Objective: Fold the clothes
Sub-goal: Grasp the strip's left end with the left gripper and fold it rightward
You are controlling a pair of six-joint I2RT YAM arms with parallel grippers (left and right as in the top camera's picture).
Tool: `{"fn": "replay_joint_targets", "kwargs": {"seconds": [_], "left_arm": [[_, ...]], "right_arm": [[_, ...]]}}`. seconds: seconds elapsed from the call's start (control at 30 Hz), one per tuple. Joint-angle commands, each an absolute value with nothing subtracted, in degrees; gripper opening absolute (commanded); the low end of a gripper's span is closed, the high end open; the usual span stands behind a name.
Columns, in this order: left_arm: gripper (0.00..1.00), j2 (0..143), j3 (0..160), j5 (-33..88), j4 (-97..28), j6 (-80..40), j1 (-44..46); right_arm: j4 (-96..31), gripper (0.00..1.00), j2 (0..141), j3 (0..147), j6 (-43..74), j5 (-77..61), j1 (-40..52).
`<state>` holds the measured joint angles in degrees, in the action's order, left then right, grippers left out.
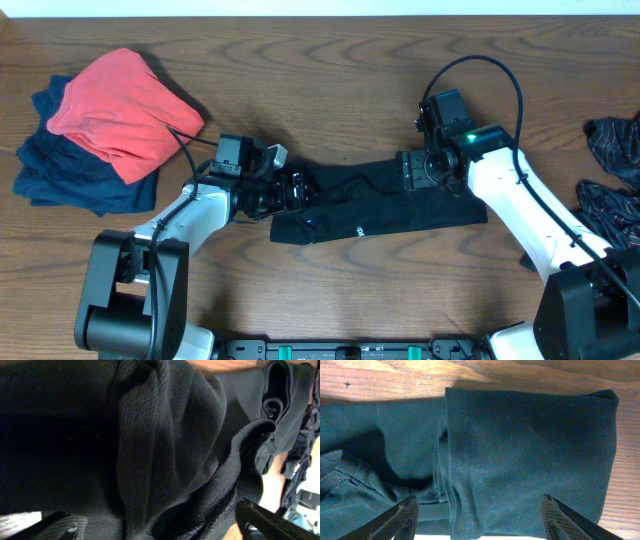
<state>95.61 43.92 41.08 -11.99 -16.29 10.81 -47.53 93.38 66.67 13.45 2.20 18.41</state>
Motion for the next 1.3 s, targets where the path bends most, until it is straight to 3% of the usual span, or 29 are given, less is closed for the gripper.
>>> {"fn": "replay_joint_targets", "kwargs": {"seconds": [0.0,0.6,0.63,0.73,0.83,0.87,1.07,1.27], "left_arm": [[0.98,98.3,42.2,34.9,-13.2,-16.2,10.3],[0.99,100.6,42.2,28.6,-10.8,-19.7,17.7],[0.96,101.0,42.2,27.7,-10.8,-20.6,17.8],[0.62,102.3,42.2,27.9,-10.9,-21.3,17.8],[0.13,102.6,42.2,28.0,-11.2,-21.3,17.8],[0.06,102.5,42.2,27.9,-11.2,-21.3,17.8],[0.06,100.5,42.4,27.6,-12.1,-20.4,16.2],[0.06,94.7,45.6,21.1,-22.2,-17.0,7.3]], "right_arm": [[-47.6,0.76,93.7,67.0,13.7,2.8,18.0],[-47.7,0.76,93.7,67.0,13.7,2.8,18.0],[-47.8,0.77,93.7,67.0,13.7,2.8,18.0],[-48.2,0.77,93.7,67.0,13.7,2.8,18.0],[-48.2,0.77,93.7,67.0,13.7,2.8,18.0],[-48.2,0.77,93.7,67.0,13.7,2.8,18.0],[-48.4,0.77,93.7,67.0,13.7,3.0,18.0],[-48.4,0.77,93.7,67.0,13.7,6.3,16.3]]}}
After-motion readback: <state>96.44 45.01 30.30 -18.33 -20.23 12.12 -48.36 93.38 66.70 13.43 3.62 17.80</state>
